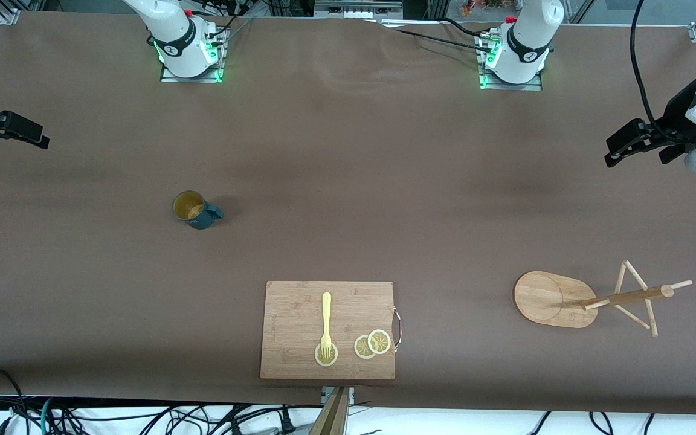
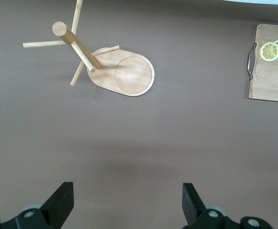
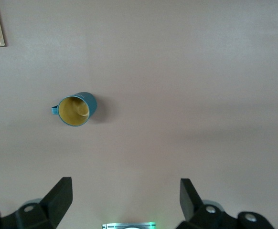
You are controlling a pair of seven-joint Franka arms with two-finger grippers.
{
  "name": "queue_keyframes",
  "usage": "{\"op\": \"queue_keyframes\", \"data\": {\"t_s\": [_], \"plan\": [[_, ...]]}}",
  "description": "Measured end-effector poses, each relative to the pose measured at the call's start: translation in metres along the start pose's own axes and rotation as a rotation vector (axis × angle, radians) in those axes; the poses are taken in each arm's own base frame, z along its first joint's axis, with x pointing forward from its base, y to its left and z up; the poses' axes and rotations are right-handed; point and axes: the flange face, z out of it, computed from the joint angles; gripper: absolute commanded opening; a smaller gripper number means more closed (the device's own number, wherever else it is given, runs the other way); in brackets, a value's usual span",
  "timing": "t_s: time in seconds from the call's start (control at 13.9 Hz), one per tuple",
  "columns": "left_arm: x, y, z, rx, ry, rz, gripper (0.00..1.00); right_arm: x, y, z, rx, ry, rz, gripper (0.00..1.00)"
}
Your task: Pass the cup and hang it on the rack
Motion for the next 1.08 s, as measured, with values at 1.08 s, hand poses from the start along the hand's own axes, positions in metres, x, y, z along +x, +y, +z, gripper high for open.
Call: {"op": "queue_keyframes", "data": {"t_s": [1.08], "plan": [[0.0,0.001,0.0,0.0,0.0,0.001,1.0,-0.005,-0.024,0.009,-0.005,-0.07,-0.044,1.0]]}}
